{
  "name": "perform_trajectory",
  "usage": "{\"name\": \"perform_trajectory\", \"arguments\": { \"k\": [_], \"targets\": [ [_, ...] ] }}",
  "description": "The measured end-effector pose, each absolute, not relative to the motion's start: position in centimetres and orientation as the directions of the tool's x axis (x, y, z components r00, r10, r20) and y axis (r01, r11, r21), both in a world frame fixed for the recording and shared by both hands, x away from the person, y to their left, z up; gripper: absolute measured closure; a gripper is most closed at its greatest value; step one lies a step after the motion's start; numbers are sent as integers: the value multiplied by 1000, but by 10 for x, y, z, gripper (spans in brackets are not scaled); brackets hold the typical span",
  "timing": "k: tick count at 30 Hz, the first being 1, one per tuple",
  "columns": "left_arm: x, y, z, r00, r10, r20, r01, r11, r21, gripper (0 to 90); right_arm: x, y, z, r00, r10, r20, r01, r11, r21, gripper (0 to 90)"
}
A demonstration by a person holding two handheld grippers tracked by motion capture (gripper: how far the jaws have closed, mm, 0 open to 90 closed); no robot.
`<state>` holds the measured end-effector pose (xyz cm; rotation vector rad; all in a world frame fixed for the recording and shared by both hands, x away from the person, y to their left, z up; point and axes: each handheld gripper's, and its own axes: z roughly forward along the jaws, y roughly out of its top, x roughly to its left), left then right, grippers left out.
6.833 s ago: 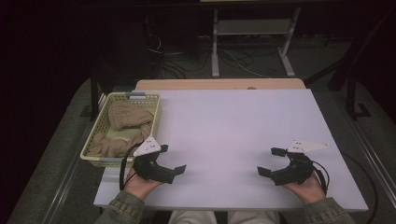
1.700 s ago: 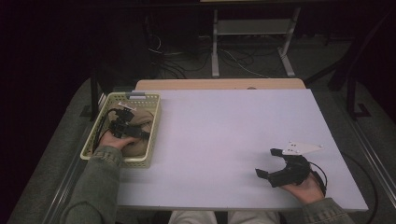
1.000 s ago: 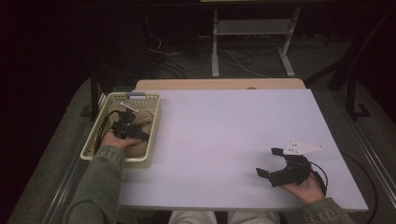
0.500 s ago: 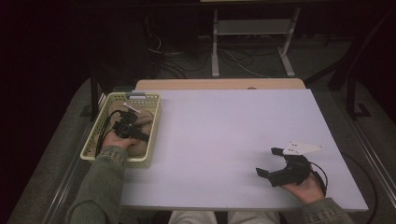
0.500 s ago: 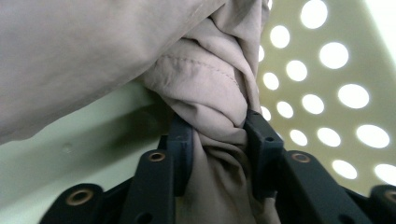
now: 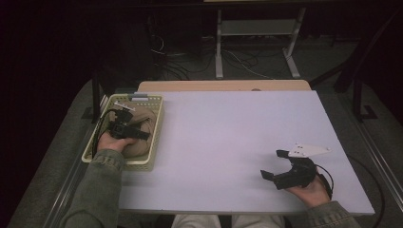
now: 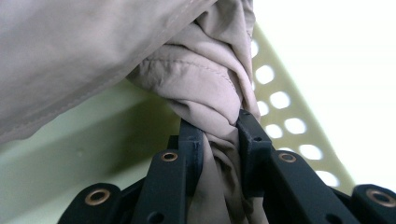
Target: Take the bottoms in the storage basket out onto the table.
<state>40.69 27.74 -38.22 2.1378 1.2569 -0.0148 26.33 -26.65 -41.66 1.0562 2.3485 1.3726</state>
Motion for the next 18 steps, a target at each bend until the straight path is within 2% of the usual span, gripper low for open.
{"name": "perform_trajectory", "arguments": {
  "k": [6, 18],
  "targets": [
    [399, 285, -361, 560, 755, -340, 753, -293, 589, 737, 263, -266, -416, -716, 681, 156, 469, 303, 830, 2],
    [390, 290, -325, 598, 746, -291, 690, -295, 661, 737, 264, -267, -416, -715, 683, 152, 463, 299, 834, 1]
  ]
}}
